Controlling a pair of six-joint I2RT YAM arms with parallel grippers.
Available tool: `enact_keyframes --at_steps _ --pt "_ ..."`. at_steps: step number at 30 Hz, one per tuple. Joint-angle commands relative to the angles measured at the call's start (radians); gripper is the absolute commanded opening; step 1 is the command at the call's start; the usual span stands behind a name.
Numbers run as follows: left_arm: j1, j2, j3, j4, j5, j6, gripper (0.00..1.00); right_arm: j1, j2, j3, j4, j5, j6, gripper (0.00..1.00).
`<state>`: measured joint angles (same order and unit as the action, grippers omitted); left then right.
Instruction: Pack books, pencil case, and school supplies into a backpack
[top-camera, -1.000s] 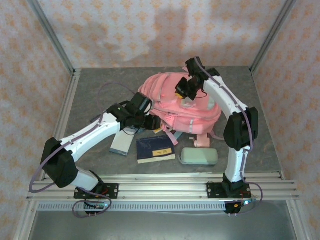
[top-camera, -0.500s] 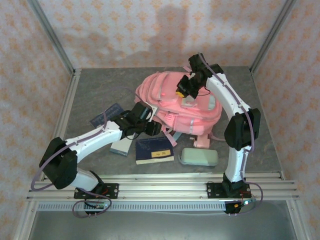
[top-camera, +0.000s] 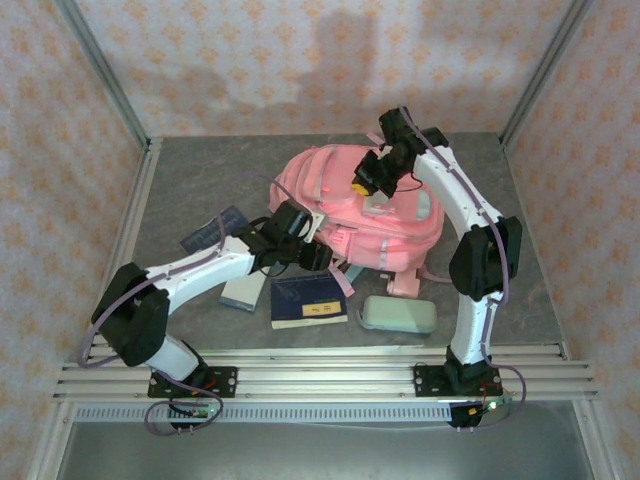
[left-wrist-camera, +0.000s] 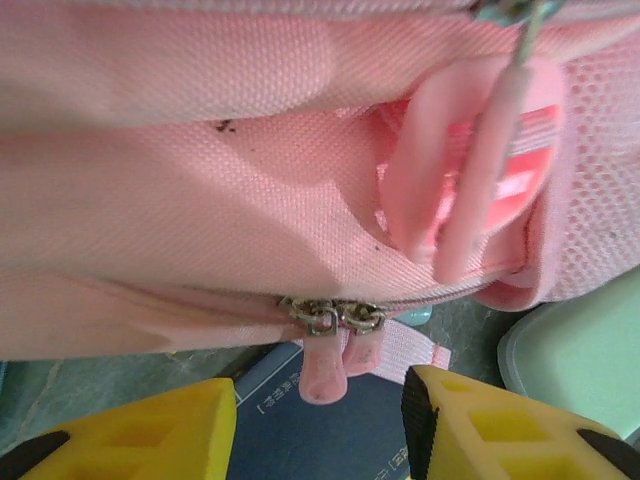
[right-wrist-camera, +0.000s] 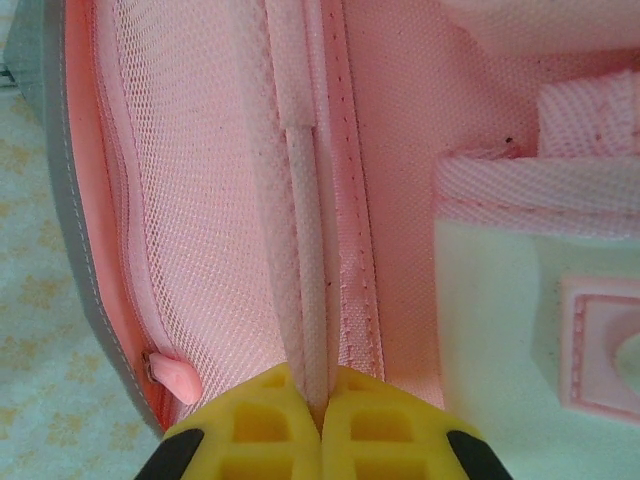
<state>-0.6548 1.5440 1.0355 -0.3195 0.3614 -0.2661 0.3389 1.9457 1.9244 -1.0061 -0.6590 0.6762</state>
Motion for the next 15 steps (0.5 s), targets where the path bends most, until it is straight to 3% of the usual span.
enact_keyframes --at_steps 1,10,15 --pt "-0.002 0.044 0.034 0.025 0.023 -0.021 0.49 -0.009 -0.068 0.046 0.039 -0.08 0.024 0.0" --pt "-0.002 0.132 0.083 0.045 -0.022 -0.01 0.4 -0.011 -0.091 -0.001 0.088 -0.13 0.037 0.0" --pt "-0.001 0.142 0.106 0.045 -0.029 -0.002 0.22 -0.015 -0.097 -0.017 0.071 -0.128 0.009 0.0"
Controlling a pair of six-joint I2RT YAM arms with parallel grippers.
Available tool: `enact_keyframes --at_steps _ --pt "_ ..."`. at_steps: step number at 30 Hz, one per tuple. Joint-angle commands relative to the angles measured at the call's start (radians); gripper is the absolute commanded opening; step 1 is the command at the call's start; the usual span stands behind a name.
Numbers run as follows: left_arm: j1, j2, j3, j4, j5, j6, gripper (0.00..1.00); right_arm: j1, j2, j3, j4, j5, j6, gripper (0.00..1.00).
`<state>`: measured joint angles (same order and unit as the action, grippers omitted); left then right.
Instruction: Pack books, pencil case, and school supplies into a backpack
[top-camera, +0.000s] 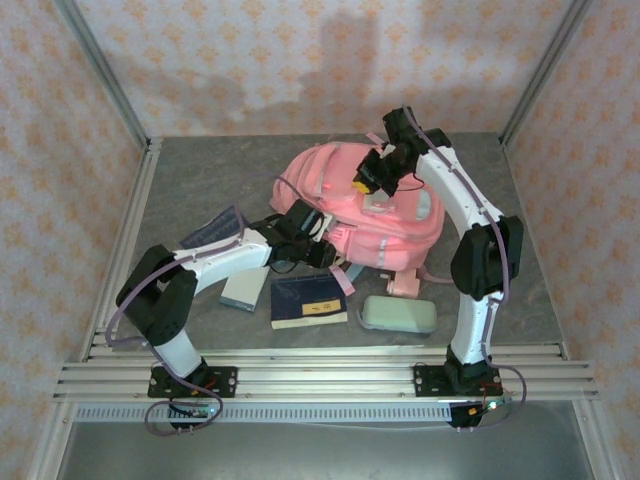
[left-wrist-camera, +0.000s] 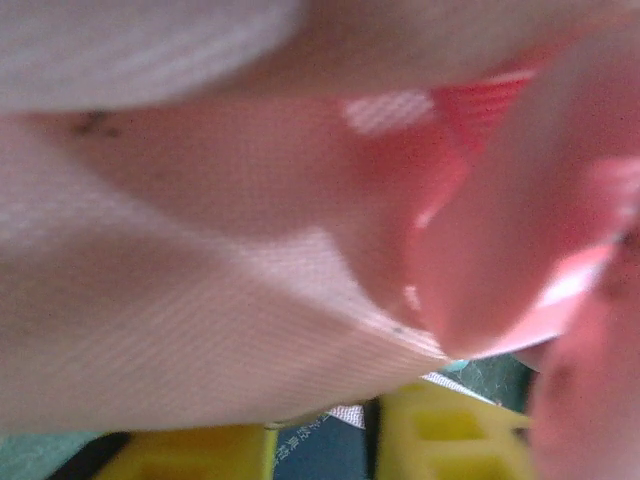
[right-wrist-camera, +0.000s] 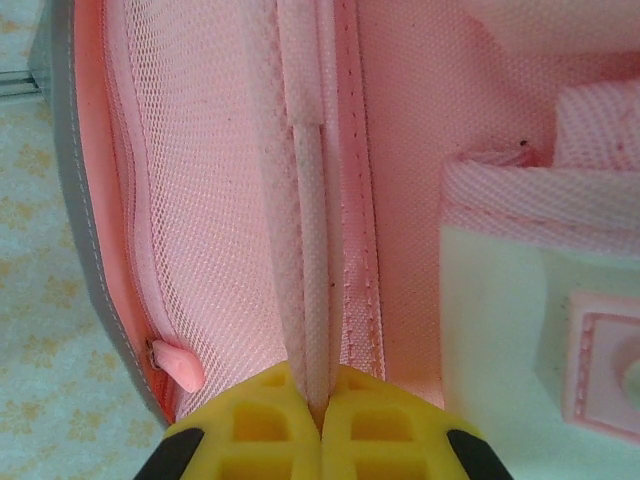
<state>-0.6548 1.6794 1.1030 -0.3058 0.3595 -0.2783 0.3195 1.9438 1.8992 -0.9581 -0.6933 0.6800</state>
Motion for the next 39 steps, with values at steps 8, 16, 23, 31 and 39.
enact_keyframes --at_steps 8,16,23,31,39 --pt "0.009 -0.02 0.012 0.001 -0.073 0.03 0.06 0.002 -0.092 0.02 -0.024 -0.045 -0.05 0.0" --pt "0.064 -0.061 -0.02 -0.03 -0.08 0.034 0.03 0.002 -0.091 0.041 -0.094 0.036 -0.128 0.0" --pt "0.109 -0.098 -0.054 -0.033 -0.08 0.025 0.02 0.001 -0.1 0.034 -0.122 0.082 -0.171 0.0" --pt "0.14 -0.101 -0.06 -0.043 -0.094 0.006 0.0 0.001 -0.1 0.039 -0.14 0.119 -0.207 0.0" --pt "0.139 -0.072 -0.039 -0.029 -0.065 -0.051 0.0 0.039 -0.052 0.155 -0.24 0.266 -0.24 0.46"
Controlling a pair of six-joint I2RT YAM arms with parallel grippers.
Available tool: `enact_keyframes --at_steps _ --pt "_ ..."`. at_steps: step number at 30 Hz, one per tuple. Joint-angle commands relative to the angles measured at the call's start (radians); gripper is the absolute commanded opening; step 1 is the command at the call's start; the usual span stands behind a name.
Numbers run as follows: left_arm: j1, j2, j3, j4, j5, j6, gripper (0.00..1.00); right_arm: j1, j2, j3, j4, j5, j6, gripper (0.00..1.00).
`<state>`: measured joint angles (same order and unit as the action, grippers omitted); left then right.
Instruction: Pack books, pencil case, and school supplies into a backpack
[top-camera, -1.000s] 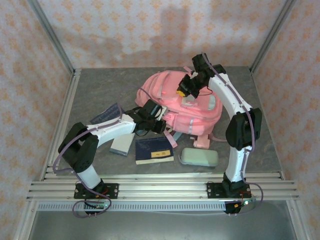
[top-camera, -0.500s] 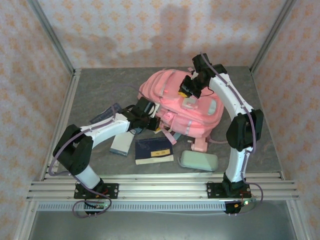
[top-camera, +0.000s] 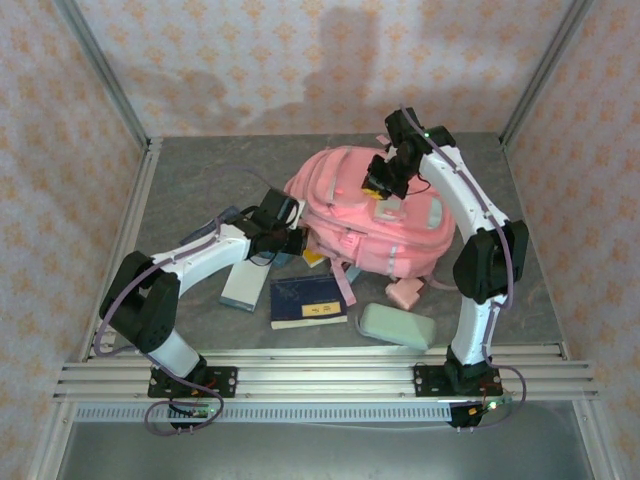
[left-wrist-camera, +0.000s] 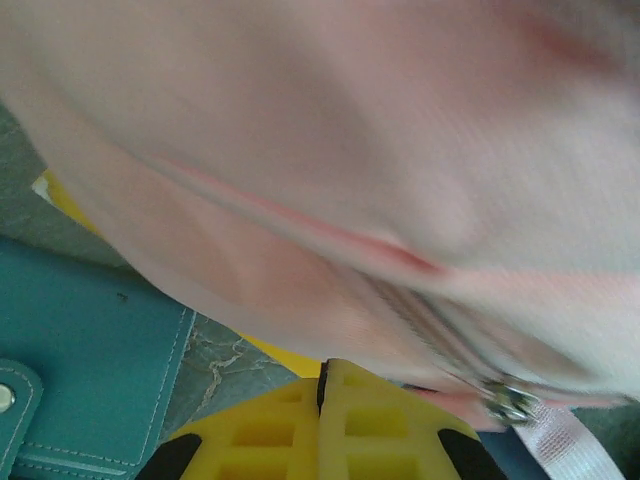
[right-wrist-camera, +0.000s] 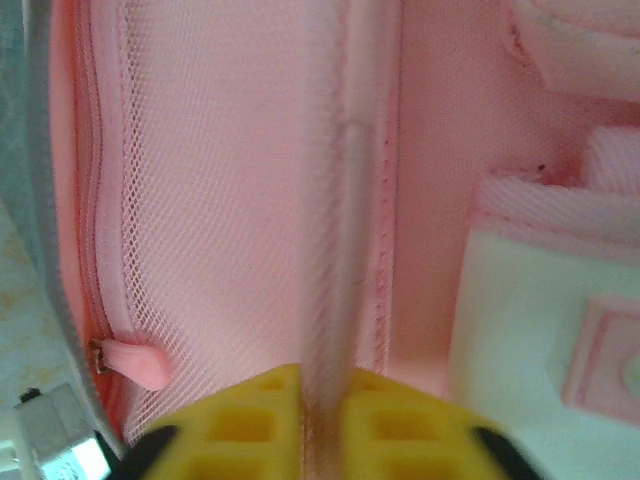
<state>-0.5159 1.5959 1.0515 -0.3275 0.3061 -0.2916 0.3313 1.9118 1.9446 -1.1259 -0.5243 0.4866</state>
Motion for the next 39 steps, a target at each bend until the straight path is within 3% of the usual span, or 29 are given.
enact_keyframes --at_steps 1,2,5,8,13,15,17,23,34,39 --pt "-0.001 0.015 0.014 -0.007 -0.012 -0.051 0.0 0.037 -0.015 0.137 -0.092 0.14 -0.044 0.53" --pt "-0.001 0.018 0.012 -0.003 -0.01 -0.062 0.0 0.044 -0.018 0.151 -0.1 0.178 -0.035 0.58" --pt "-0.005 0.008 0.005 0.002 0.003 -0.075 0.0 0.046 -0.057 0.156 -0.09 0.241 0.002 0.58" --pt "-0.015 -0.003 0.005 -0.013 0.007 -0.063 0.0 0.045 -0.098 0.116 -0.067 0.234 0.008 0.54" --pt "-0.035 -0.022 0.0 -0.029 0.064 -0.027 0.02 0.045 -0.139 0.05 -0.074 0.216 -0.002 0.56" --pt "-0.064 -0.027 0.006 -0.046 0.075 -0.001 0.28 0.044 -0.166 0.01 -0.061 0.216 -0.004 0.57" --pt "-0.102 -0.02 0.021 -0.072 0.08 0.046 0.41 0.042 -0.186 -0.021 -0.055 0.216 -0.004 0.57" --pt "-0.138 0.033 0.027 -0.066 0.062 0.054 0.48 0.036 -0.201 -0.062 -0.054 0.199 -0.004 0.58" --pt "-0.146 0.171 0.143 -0.079 -0.009 0.074 0.48 0.031 -0.213 -0.121 -0.039 0.167 -0.003 0.58" --pt "-0.147 0.232 0.213 -0.092 -0.079 0.085 0.35 0.032 -0.25 -0.215 0.014 0.141 0.025 0.55"
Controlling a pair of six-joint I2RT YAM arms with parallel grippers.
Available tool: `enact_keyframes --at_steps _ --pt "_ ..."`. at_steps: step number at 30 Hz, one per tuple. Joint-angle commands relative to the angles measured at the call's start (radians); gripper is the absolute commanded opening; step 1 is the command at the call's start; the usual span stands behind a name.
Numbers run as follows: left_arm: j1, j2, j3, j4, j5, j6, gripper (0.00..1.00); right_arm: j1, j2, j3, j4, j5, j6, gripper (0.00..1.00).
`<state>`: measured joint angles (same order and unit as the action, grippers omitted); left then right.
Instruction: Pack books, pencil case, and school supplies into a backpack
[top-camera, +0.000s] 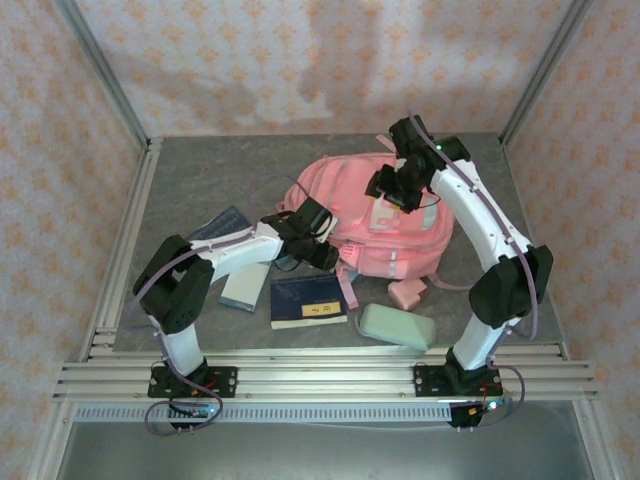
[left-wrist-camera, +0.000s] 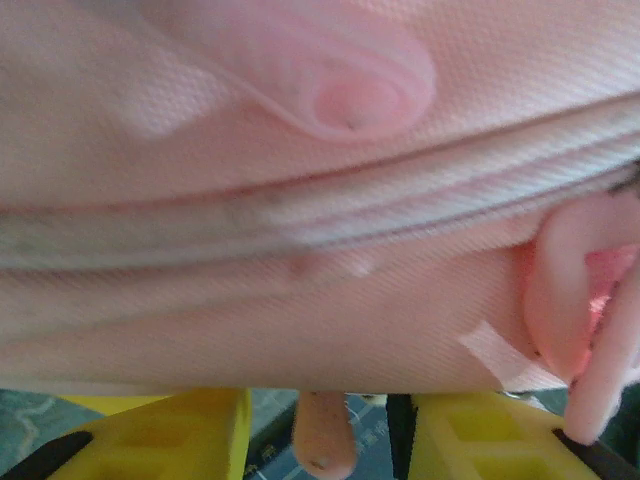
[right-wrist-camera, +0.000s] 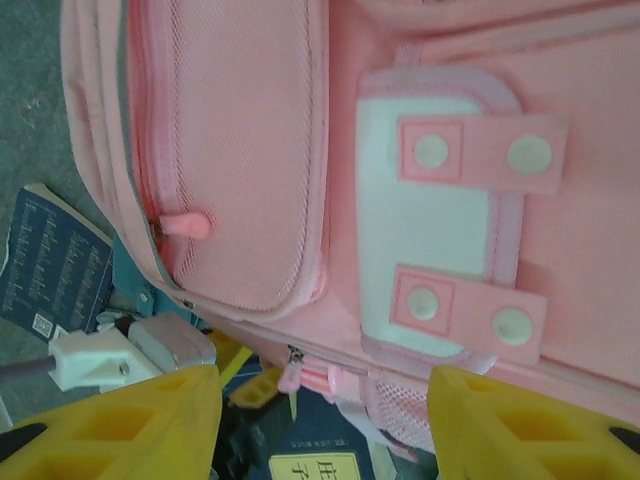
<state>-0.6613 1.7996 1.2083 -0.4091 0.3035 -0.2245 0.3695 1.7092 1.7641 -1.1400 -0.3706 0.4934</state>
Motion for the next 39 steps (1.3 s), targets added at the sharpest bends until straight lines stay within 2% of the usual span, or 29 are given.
enact_keyframes --at_steps 1,7,9,15,18,23,25,28,31,34,39 --pt "-0.003 0.041 0.069 -0.019 -0.088 0.016 0.31 -0.007 -0.053 -0.046 0.033 -0.013 0.02 0.55" --pt "-0.004 0.05 0.06 -0.027 -0.12 0.017 0.05 -0.007 -0.083 -0.065 0.042 0.002 0.013 0.49" --pt "-0.004 0.049 0.06 -0.025 -0.112 0.016 0.0 -0.007 -0.093 -0.071 0.046 0.007 0.011 0.47" --pt "-0.004 0.052 0.06 -0.013 -0.069 0.01 0.0 -0.01 -0.108 -0.085 0.045 0.019 0.001 0.46" --pt "-0.006 0.073 0.06 -0.013 -0.084 0.002 0.09 -0.01 -0.114 -0.096 0.053 0.011 0.006 0.47" --pt "-0.006 0.101 0.064 0.007 -0.104 -0.02 0.18 -0.009 -0.12 -0.122 0.06 0.004 0.008 0.47" --pt "-0.006 0.105 0.075 0.007 -0.116 -0.024 0.15 -0.01 -0.122 -0.136 0.066 -0.001 0.01 0.47" --pt "-0.006 0.138 0.086 0.009 -0.129 -0.027 0.0 -0.01 -0.125 -0.154 0.075 -0.003 0.014 0.45" --pt "-0.006 0.123 0.103 -0.003 -0.126 -0.024 0.0 -0.009 -0.139 -0.157 0.065 0.029 0.011 0.44" --pt "-0.006 0.07 0.103 -0.017 -0.135 -0.022 0.0 -0.01 -0.167 -0.146 0.035 0.126 0.019 0.44" --pt "-0.006 -0.031 0.08 -0.034 -0.132 -0.05 0.0 -0.01 -0.243 -0.185 -0.015 0.23 0.113 0.55"
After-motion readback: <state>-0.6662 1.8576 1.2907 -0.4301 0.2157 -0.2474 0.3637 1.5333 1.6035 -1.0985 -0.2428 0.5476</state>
